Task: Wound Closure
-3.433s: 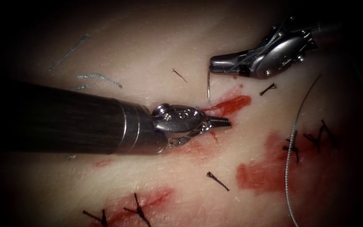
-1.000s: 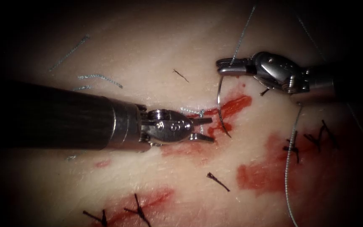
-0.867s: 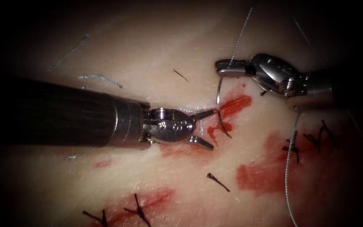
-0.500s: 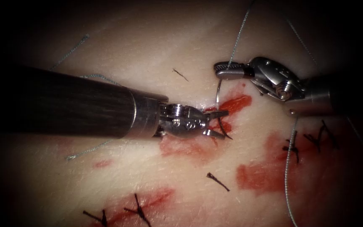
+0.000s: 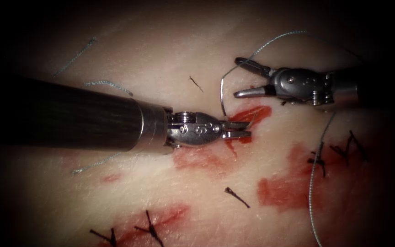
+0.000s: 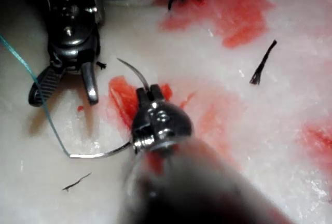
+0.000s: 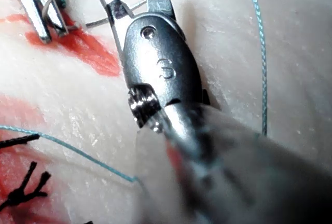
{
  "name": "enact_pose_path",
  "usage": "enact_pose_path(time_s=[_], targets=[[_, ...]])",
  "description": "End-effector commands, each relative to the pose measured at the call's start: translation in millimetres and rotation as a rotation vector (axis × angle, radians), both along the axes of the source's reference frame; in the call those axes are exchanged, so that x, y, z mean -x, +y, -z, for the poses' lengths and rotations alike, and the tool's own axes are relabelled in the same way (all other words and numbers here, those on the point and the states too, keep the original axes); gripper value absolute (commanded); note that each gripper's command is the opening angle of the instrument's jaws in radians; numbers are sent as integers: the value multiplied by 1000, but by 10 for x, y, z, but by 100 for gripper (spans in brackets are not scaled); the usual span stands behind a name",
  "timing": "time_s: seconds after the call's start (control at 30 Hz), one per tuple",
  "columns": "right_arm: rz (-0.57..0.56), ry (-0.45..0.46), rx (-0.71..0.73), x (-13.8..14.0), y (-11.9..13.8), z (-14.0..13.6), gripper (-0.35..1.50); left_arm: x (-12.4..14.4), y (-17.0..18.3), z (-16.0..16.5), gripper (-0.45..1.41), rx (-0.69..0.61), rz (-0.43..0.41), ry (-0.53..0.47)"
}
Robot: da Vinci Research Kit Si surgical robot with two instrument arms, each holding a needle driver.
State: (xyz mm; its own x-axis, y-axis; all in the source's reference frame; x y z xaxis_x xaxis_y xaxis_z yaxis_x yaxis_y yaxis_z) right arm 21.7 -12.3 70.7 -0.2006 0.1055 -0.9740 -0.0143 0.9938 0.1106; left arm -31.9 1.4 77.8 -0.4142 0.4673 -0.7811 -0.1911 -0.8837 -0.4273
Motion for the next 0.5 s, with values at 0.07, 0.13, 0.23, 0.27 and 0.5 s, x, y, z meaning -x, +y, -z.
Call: enact_pose_path(time_s=[0.07,0.13,0.23,0.27,0.5], targets=[[-46,-21,15,-11,-1,4,111,6,-3,1,-45,-95,69,-19],[-92,-40,14,-11,-3,9,108,7,-3,6,-45,-166,118,-37],[-153,-66,12,-14,-6,15,111,9,1,17,-45,-302,196,-84],[-168,-73,12,-15,-6,16,109,10,4,23,-45,-340,223,-110],[-222,-93,16,-16,-7,21,78,-4,49,74,-45,-581,427,-327]])
